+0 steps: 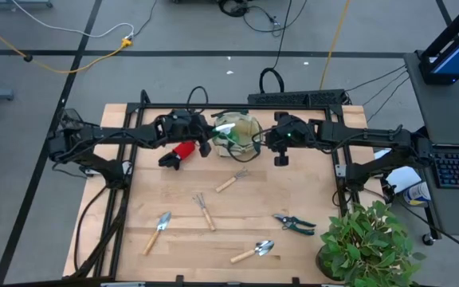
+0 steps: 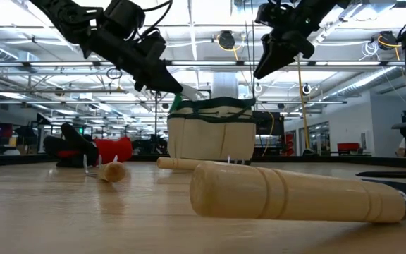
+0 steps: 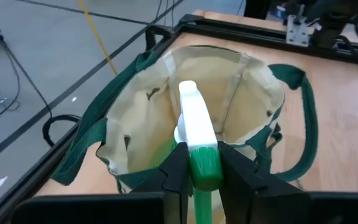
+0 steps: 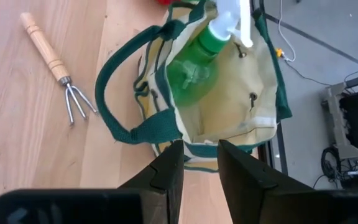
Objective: Pick & Place Garden tools in Gardening bag
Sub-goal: Put the green spray bottle into the gardening bag, then put the black gloves into the gardening bag
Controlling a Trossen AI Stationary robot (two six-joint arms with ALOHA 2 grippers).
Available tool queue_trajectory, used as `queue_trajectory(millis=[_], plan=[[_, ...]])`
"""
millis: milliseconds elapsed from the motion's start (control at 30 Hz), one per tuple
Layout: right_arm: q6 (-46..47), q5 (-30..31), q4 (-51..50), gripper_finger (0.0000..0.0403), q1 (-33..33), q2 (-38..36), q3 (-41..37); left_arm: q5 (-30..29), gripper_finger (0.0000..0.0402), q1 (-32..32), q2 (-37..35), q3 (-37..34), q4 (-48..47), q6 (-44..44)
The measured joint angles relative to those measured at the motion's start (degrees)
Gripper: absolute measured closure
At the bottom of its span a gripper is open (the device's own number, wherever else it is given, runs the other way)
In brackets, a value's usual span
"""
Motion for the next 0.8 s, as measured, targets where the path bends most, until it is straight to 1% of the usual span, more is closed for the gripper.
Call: queue_trajectory(millis=[233, 567, 700, 800], plan=[[-0.35, 0.0, 0.5, 0.0314, 0.0, 0.0, 0.01, 0.32, 0.0335, -0.04, 0.68, 0.04, -2.62, -0.25], [-0.42, -0.3, 0.48, 0.0314, -0.02, 0.02, 0.01, 0.06, 0.026, -0.13, 0.7, 0.04, -2.46, 2.76], [-0.44, -5.88, 0.86, 0.0314, -0.03, 0.02, 0.0, -0.56, 0.0232, -0.12, -0.17, 0.04, -4.12, 3.8], [0.54, -9.98, 2.41, 0.0313, 0.38, 0.02, 0.01, -4.27, 0.0214, -0.56, -2.34, 0.07, -5.94, 5.51]])
